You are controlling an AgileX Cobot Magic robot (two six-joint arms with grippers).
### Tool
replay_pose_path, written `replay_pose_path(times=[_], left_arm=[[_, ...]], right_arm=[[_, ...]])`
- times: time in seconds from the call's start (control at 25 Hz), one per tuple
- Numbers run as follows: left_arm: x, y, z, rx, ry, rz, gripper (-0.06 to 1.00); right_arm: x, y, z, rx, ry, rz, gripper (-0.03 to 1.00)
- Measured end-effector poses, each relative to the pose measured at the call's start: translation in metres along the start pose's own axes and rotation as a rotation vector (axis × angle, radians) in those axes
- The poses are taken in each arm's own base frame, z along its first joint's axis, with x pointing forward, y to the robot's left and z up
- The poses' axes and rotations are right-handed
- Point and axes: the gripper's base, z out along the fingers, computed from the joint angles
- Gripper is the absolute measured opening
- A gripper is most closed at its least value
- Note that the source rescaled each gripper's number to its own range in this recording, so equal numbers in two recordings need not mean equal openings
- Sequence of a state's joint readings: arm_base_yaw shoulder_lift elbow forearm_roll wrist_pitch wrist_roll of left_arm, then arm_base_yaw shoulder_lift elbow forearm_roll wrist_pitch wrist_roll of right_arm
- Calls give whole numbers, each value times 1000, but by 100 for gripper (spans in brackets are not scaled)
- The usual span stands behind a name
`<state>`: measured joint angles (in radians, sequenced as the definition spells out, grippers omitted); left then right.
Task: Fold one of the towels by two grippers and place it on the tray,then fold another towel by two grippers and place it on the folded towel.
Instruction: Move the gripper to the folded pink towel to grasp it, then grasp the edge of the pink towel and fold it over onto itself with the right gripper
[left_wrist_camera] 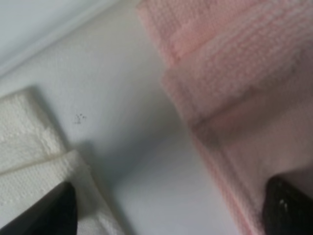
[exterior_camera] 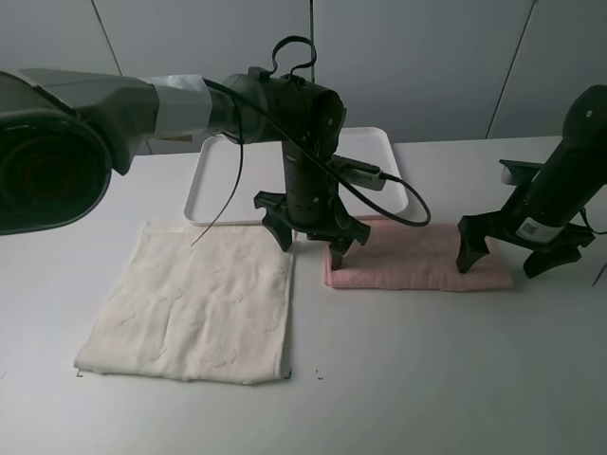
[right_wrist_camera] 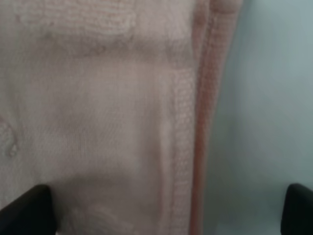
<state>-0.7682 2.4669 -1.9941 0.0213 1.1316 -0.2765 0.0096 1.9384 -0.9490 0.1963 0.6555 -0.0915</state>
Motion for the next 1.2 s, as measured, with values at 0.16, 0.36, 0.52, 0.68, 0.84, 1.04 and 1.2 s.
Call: replay_pose_path(times=[0.16,0.36,0.52,0.68,0.84,1.04,1.2], left_arm=[[0,0,0,0,0,0,99],[0,0,0,0,0,0,99],[0,0,0,0,0,0,99],[0,0,0,0,0,0,99],[0,0,0,0,0,10,99],[0,0,0,-1,2,13,99],[0,0,0,-1,4,14,99]], right_arm=[[-1,0,3,0,8,2,79],[-3,1,9,-38,21,22,46],[-2,4,11,-80,34,32,6],[-2,5,11,-87,44,-2,4],[2,5,11,-98,83,-26,4],[6,8,-1,-119,90,-28,4],[8,13,-26,-152,34,-22,4]])
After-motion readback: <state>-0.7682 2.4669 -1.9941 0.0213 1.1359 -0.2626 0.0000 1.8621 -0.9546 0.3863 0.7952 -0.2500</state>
